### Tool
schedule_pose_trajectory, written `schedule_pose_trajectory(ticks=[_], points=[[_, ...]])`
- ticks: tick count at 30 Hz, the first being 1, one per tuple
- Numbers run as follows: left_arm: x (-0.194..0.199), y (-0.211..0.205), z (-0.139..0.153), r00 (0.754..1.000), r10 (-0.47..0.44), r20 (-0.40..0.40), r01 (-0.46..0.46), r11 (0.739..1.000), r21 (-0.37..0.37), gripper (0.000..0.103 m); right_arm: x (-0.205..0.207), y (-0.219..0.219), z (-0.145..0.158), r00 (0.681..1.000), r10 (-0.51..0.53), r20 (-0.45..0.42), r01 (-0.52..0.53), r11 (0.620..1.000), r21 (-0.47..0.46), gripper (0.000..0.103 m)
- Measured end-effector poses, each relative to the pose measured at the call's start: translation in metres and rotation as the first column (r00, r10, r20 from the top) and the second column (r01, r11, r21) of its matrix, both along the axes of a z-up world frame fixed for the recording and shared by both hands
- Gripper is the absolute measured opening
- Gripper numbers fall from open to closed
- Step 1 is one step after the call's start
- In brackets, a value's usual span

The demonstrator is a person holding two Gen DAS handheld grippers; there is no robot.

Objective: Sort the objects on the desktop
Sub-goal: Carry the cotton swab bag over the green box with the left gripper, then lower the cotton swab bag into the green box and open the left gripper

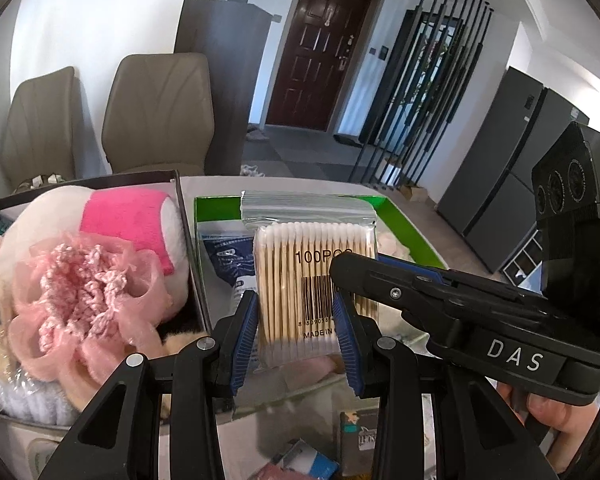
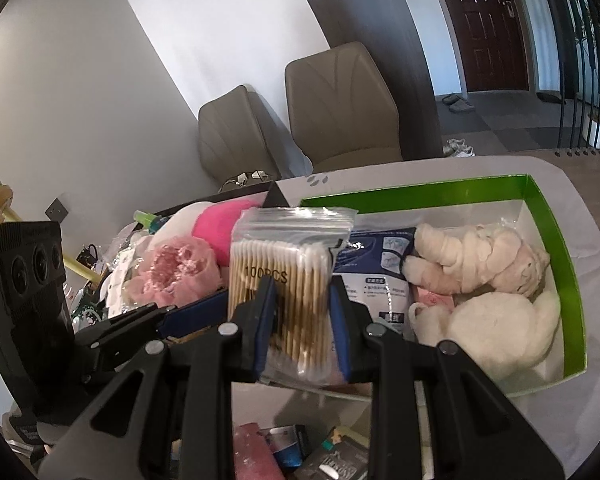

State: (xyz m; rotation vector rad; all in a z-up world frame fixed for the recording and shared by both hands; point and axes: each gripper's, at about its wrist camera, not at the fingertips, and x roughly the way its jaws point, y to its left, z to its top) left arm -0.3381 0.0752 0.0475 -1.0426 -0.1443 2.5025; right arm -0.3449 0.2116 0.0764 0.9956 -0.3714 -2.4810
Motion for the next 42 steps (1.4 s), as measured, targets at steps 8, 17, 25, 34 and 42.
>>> schedule_pose_trajectory(ticks=[8,17,25,34,42], points=[[-0.008,0.005,-0.012,1.0,0.018,0.007,-0.017,0.999,-0.037,0.038,-0.019,0.001,-0.017,1.0,0.003,0.021,-0.003,1.0,-0.03,0.027],[-0.004,0.012,-0.012,0.999,0.036,-0.003,-0.036,0.995,-0.089,0.038,-0.027,0.008,-0.027,0.999,0.004,0.034,-0.001,0.995,-0.098,0.033],[-0.002,0.013,-0.001,0.997,0.064,-0.052,-0.072,0.984,-0.164,0.038,-0.027,0.009,-0.029,0.999,0.008,0.042,-0.003,0.993,-0.121,0.041],[0.0,0.002,0.007,0.995,0.072,-0.071,-0.082,0.986,-0.146,0.038,-0.027,0.01,-0.026,0.999,0.012,0.037,-0.008,0.994,-0.106,0.03],[0.023,-0.013,0.034,0.987,0.095,-0.13,-0.108,0.989,-0.101,0.038,-0.005,0.019,0.0,1.0,-0.004,-0.018,0.002,0.993,-0.115,0.031]])
